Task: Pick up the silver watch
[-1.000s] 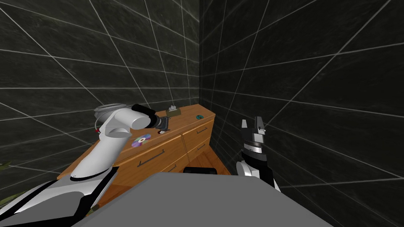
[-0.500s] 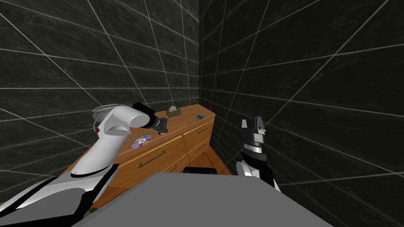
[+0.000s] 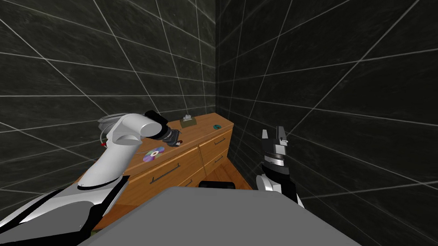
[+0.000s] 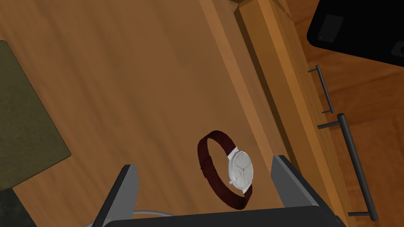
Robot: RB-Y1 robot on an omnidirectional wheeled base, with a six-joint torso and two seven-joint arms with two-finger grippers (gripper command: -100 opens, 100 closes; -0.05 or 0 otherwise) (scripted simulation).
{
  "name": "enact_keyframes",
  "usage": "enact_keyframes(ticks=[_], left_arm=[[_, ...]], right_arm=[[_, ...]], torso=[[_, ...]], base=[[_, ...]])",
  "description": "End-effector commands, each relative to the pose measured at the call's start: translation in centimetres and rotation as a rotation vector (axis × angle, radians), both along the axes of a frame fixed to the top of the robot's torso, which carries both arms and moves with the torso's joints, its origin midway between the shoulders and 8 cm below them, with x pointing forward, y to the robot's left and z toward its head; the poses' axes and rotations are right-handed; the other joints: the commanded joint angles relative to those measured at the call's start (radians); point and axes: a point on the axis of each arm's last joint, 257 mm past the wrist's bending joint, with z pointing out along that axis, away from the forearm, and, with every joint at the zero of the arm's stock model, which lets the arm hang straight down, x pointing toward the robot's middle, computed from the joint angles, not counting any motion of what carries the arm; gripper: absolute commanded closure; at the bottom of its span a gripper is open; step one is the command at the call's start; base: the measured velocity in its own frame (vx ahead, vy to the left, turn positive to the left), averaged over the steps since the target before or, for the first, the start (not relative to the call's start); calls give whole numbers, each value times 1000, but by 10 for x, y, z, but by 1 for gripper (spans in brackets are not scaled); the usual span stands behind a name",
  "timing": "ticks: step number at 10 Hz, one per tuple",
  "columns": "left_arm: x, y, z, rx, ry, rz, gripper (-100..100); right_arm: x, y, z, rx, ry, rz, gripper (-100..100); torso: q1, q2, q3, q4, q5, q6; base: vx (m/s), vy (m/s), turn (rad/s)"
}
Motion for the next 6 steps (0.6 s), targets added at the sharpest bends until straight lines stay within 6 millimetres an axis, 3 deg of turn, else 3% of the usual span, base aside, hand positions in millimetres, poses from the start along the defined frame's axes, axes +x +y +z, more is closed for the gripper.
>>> enact_keyframes(ticks=[1,3,4,5,6], left_arm=[[-10,4,-6,10,45,8,-100],[-22,7,-14,19,102,17,-100],[-17,4,-11,16,82,13,-100],[-18,5,-12,17,88,15,0],[-13,10,-16,14,87,31,-100]], right_arm=[[0,0,0,0,0,0,0],[0,0,0,0,0,0,0],[0,0,0,0,0,0,0],[0,0,0,0,0,0,0],[0,0,0,0,0,0,0]], torso=[[0,0,0,0,0,0],[0,0,0,0,0,0],[0,0,0,0,0,0],[-1,0,0,0,0,0],[-2,0,0,0,0,0]], base=[[-2,20,-9],[-5,21,-13],[-2,9,-3],[0,0,0],[-27,4,-121]])
